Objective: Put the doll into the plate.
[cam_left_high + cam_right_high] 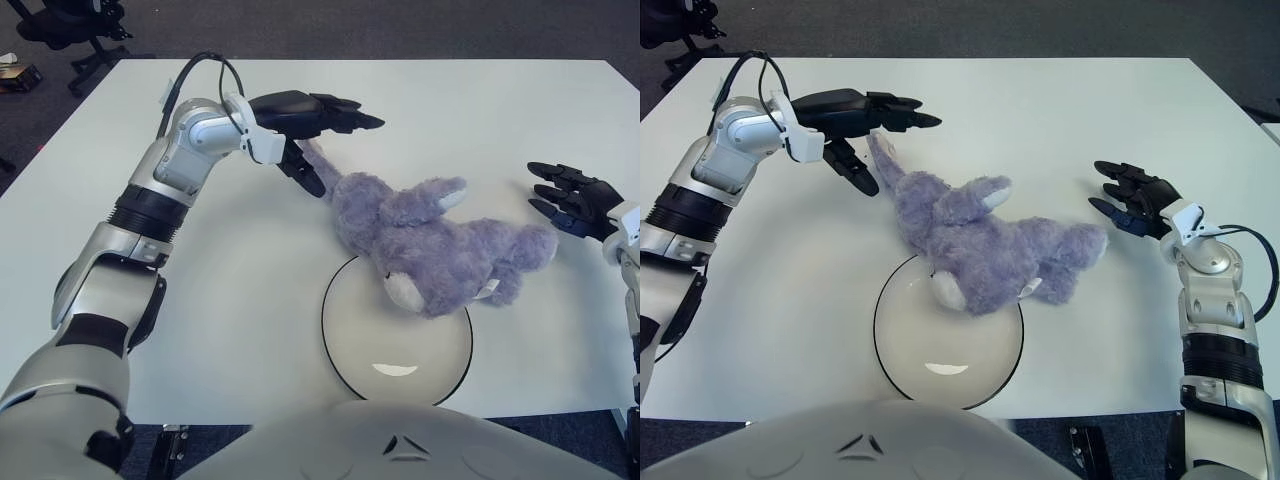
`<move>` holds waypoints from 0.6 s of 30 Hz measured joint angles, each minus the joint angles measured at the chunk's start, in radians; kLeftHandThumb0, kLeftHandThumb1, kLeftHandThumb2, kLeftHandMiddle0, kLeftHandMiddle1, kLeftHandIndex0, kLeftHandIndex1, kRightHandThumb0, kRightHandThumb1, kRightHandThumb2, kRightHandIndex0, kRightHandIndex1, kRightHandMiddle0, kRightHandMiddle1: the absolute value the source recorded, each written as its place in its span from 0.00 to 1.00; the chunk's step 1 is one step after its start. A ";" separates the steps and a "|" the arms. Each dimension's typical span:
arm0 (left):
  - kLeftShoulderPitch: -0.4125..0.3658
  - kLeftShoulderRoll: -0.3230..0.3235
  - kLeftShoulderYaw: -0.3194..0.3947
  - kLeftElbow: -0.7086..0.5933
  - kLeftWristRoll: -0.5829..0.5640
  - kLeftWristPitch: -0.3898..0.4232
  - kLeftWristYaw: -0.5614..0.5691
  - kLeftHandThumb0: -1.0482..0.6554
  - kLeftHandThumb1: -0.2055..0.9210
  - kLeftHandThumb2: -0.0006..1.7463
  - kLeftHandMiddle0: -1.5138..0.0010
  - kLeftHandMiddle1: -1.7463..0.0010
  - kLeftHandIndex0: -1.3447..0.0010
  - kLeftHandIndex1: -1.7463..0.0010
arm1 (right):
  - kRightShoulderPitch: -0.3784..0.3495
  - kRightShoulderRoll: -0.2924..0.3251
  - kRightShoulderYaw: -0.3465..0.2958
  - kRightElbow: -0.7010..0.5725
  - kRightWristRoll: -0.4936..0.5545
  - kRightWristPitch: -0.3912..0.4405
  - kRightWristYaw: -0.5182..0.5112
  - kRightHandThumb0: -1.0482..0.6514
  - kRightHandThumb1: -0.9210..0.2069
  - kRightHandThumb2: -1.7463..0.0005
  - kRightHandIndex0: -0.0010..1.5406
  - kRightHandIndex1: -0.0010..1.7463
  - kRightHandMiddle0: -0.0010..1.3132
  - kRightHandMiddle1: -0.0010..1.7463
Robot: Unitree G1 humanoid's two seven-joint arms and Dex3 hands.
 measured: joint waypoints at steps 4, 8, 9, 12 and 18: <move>-0.001 -0.005 -0.009 -0.005 -0.018 0.002 -0.047 0.05 1.00 0.04 0.87 0.98 0.88 0.99 | 0.002 0.000 0.000 -0.010 0.000 0.010 0.000 0.22 0.00 0.80 0.28 0.00 0.31 0.00; -0.002 -0.005 -0.023 -0.010 -0.044 0.011 -0.111 0.05 1.00 0.04 0.85 0.97 0.87 0.99 | 0.008 0.000 0.000 -0.024 -0.001 0.024 -0.002 0.22 0.00 0.80 0.28 0.00 0.31 0.00; -0.002 -0.006 -0.025 -0.012 -0.047 0.014 -0.123 0.05 1.00 0.04 0.85 0.97 0.87 0.99 | 0.009 0.000 0.000 -0.027 -0.001 0.026 -0.002 0.22 0.00 0.80 0.28 0.00 0.31 0.00; -0.002 -0.007 -0.026 -0.023 -0.060 0.034 -0.147 0.05 1.00 0.05 0.84 0.98 0.87 0.99 | 0.014 0.000 0.000 -0.034 -0.001 0.031 -0.003 0.22 0.00 0.80 0.28 0.00 0.31 0.00; 0.002 -0.020 -0.026 -0.065 -0.089 0.128 -0.184 0.05 1.00 0.05 0.83 0.98 0.87 1.00 | 0.020 0.000 0.000 -0.048 -0.001 0.043 -0.004 0.22 0.00 0.80 0.28 0.00 0.31 0.00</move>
